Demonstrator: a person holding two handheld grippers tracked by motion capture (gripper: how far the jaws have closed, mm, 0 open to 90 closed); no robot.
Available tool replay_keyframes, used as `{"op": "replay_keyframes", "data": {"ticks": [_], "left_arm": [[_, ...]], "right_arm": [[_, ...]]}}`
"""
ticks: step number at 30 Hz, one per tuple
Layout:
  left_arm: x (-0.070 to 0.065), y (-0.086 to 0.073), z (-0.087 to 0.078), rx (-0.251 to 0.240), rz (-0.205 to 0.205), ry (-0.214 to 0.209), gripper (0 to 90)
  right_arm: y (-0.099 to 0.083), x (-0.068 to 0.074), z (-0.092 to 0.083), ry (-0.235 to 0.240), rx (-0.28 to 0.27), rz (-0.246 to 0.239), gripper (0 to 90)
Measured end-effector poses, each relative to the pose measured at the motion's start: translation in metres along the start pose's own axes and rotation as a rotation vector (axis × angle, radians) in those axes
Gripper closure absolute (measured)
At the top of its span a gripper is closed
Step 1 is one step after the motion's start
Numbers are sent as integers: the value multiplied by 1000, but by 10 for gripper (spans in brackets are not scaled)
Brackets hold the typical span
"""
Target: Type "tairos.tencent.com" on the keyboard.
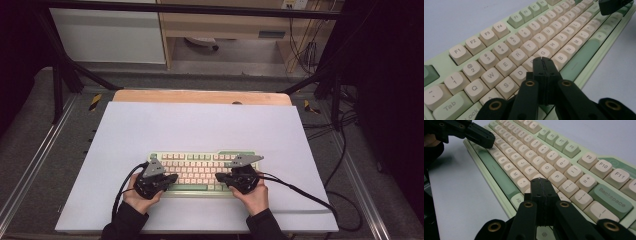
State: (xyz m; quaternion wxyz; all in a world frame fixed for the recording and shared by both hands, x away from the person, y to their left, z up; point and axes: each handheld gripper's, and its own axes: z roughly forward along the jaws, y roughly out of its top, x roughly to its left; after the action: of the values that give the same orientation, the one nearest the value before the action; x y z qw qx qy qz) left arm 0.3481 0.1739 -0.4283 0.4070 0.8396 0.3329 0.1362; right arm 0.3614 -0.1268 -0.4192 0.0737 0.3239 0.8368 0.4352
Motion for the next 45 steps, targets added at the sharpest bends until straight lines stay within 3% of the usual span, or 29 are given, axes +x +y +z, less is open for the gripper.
{"op": "replay_keyframes", "data": {"ticks": [18,34,45], "left_arm": [[0,-4,3,6,8,-2,899],[4,-8,-16,-20,8,3,899],[17,-15,-30,-37,-24,29,899]], "right_arm": [[1,-1,-1,-7,-4,-2,900],[2,0,-4,-10,-12,1,900],[6,-1,-5,-9,-30,23,900]]}}
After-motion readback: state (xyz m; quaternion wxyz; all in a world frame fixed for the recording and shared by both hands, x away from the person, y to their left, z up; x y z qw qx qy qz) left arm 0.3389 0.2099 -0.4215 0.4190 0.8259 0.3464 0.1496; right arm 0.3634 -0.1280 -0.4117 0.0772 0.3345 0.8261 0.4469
